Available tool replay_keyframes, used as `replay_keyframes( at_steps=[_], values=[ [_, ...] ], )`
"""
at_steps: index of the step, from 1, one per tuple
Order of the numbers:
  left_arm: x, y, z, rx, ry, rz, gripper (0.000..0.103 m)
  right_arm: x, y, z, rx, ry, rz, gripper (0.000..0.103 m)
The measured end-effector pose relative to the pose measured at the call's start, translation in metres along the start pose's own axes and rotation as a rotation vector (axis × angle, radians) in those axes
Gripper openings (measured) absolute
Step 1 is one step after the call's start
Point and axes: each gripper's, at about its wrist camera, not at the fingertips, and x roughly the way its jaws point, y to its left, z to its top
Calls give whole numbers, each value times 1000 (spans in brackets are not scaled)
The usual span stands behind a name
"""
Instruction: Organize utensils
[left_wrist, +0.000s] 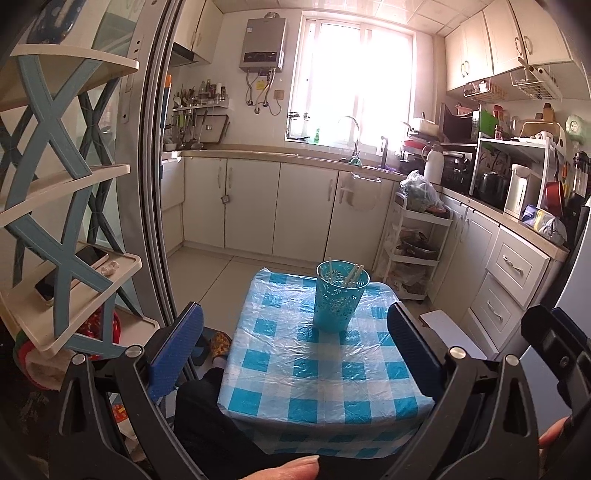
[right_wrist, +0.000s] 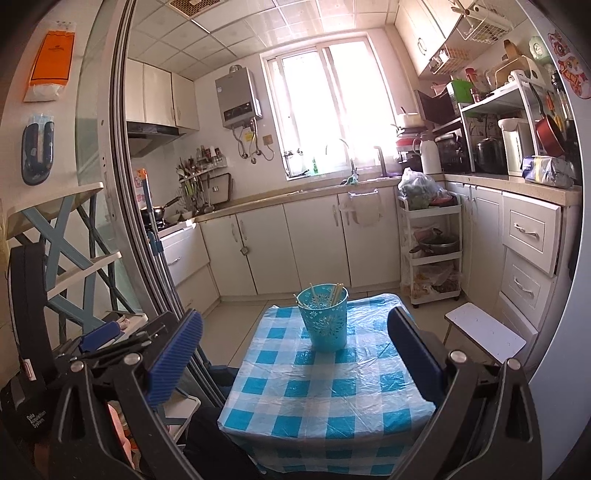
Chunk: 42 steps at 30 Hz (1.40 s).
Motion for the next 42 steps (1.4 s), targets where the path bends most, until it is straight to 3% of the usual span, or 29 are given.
replay_keyframes(
  at_steps=[42],
  values=[
    [-20,5,-1,4,-47,19,96,-17,16,-3,-42,-43,-1,96]
  ],
)
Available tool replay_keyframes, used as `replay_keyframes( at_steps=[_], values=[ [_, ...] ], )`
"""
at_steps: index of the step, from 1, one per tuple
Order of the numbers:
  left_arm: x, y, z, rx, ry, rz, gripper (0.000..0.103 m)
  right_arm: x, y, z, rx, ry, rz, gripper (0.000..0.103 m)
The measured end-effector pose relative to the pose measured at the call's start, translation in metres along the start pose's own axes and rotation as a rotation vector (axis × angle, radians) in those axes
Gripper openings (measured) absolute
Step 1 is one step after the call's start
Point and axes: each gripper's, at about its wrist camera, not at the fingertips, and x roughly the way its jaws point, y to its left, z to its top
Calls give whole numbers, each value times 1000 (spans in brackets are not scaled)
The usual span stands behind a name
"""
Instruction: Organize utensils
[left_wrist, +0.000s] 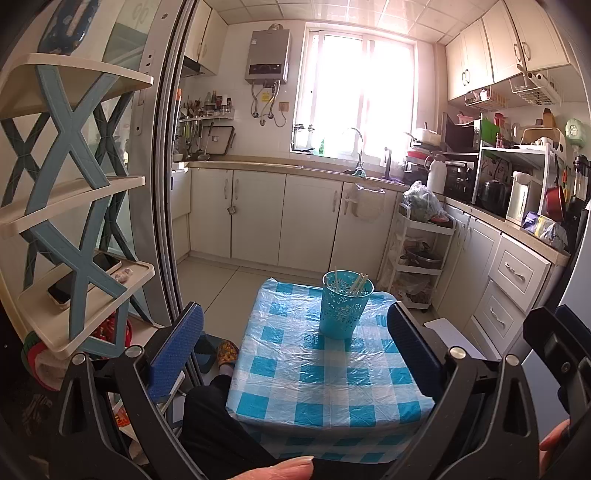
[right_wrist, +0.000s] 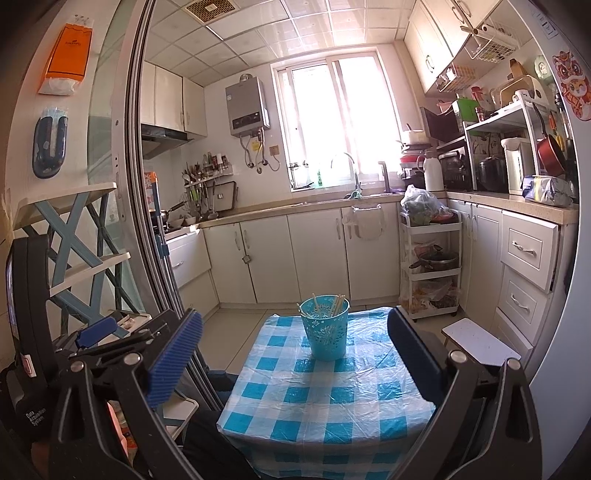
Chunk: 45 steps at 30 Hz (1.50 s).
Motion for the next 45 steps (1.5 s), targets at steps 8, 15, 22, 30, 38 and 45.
replay_keyframes(
  at_steps=[8,15,22,30,38,45],
  values=[
    [-1,-1,0,0,-3,-1,96,-3,0,0,-6,-10,-1,96],
    [-2,-1,0,-1,-4,0,96,-3,1,0,-7,-11,-2,96],
    [-2,-1,0,-1,-5,1,96,-3,2,-1,-7,-11,-2,96],
    [-2,-1,0,-1,-5,1,96,-3,2,-1,-7,-11,-3,96],
    [-3,-1,-1,0,-7,1,96,-4,3,-1,-8,-10,-2,96],
    [-3,-1,-1,-2,-7,1,96,-4,3,-1,-9,-11,-3,96]
  ],
)
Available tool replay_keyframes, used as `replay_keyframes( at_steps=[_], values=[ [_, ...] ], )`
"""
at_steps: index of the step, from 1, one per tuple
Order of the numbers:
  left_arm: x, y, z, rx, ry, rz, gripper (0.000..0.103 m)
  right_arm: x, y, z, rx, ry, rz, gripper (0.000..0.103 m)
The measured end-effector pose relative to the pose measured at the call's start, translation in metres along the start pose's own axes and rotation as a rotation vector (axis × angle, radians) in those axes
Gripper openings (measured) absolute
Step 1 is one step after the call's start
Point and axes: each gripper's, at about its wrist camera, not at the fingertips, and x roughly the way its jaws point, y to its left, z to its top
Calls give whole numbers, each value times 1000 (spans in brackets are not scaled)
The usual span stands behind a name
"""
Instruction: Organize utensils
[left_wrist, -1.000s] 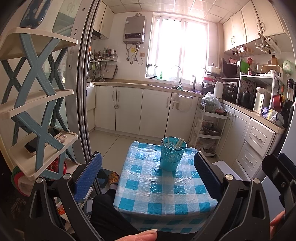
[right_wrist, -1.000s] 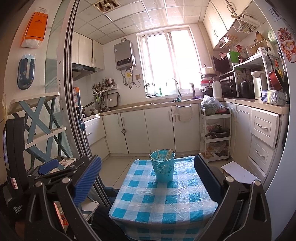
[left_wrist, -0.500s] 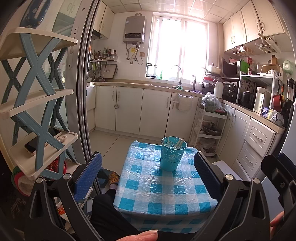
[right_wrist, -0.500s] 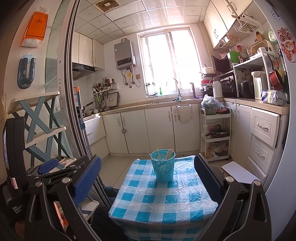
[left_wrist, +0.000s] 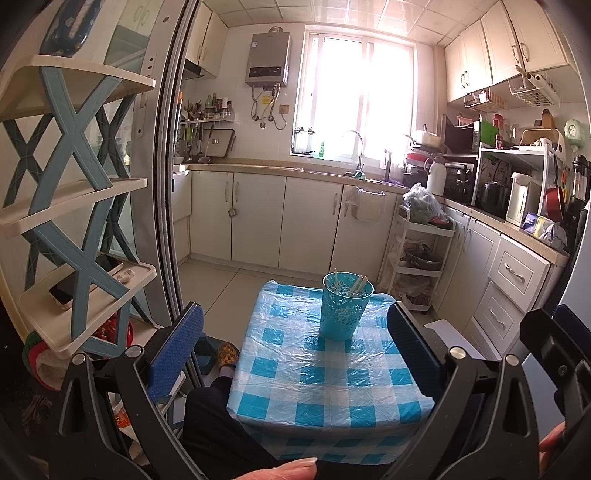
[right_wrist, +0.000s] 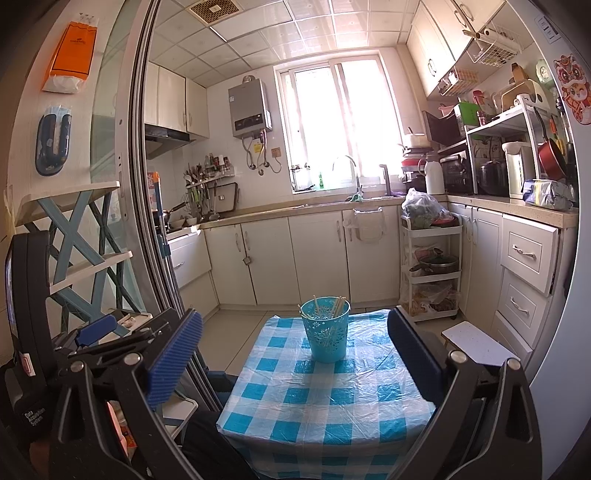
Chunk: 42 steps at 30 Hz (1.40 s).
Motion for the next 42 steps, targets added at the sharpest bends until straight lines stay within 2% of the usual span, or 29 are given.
replay_keyframes(
  at_steps=[20,24,27,31,35,38,40,42],
  values=[
    [0,0,0,-4,10,-3,96,0,-1,-2,-1,7,0,96],
    [5,-1,2,0,11,0,96,4,-6,-3,2,20,0,96],
    [10,-1,0,3,-37,0,96,12,-11,-4,5,33,-4,96],
    [36,-7,0,45,-8,22,96,33,-20,-6,7,60,-21,96],
    [83,-15,-1,79,62,23,96,73,-36,-13,11,114,-64,96],
    [140,-18,-8,88,167,23,96,125,-54,-28,-9,183,-111,96],
    [181,-19,-17,100,236,31,96,175,-70,-46,-30,255,-148,96],
    [213,-18,-30,99,295,39,96,237,-92,-74,-59,363,-190,96]
  ],
)
